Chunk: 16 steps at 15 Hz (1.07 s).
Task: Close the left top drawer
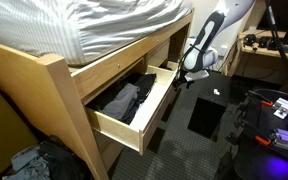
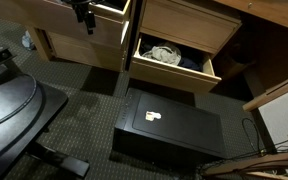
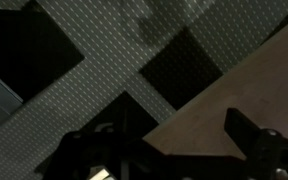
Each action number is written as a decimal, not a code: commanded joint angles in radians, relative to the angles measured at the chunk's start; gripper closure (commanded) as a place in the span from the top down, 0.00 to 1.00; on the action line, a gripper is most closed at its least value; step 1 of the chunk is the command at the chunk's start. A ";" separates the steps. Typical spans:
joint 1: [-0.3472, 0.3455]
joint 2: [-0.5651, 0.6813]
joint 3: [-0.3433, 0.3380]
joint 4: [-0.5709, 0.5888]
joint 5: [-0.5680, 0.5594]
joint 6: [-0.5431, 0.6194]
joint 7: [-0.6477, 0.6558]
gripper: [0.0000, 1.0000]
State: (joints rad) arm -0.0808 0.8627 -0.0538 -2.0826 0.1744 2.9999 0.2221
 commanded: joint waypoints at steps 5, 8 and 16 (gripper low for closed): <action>-0.222 0.199 0.224 0.126 -0.043 0.464 -0.041 1.00; -0.282 0.158 0.306 0.181 -0.119 0.472 -0.020 1.00; -0.436 0.128 0.516 0.280 -0.293 0.458 -0.023 1.00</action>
State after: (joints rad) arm -0.5238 0.9926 0.4690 -1.8004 -0.1241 3.4579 0.1974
